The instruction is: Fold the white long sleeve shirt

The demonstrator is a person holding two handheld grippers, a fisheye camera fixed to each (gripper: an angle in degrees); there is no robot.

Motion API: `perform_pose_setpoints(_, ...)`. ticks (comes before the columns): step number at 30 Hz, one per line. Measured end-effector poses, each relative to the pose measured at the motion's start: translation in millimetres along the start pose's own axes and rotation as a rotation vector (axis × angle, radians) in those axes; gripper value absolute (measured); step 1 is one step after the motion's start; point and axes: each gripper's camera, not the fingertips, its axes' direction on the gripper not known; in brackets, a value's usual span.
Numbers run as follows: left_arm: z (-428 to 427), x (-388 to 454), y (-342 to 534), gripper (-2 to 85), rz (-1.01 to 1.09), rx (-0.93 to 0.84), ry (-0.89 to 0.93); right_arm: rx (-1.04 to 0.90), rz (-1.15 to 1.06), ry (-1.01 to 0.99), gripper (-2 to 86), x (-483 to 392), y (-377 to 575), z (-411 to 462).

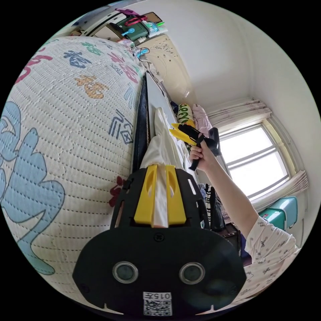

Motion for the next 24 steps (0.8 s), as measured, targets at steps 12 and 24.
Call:
perform_pose_setpoints(12, -65, 37, 18, -0.5, 0.016, 0.176, -0.125, 0.034, -0.032, 0.152, -0.1, 41, 131, 100)
perform_pose_setpoints(24, -106, 113, 16, -0.4, -0.025, 0.241, -0.208, 0.105, 0.06, 0.152, -0.1, 75, 298, 108)
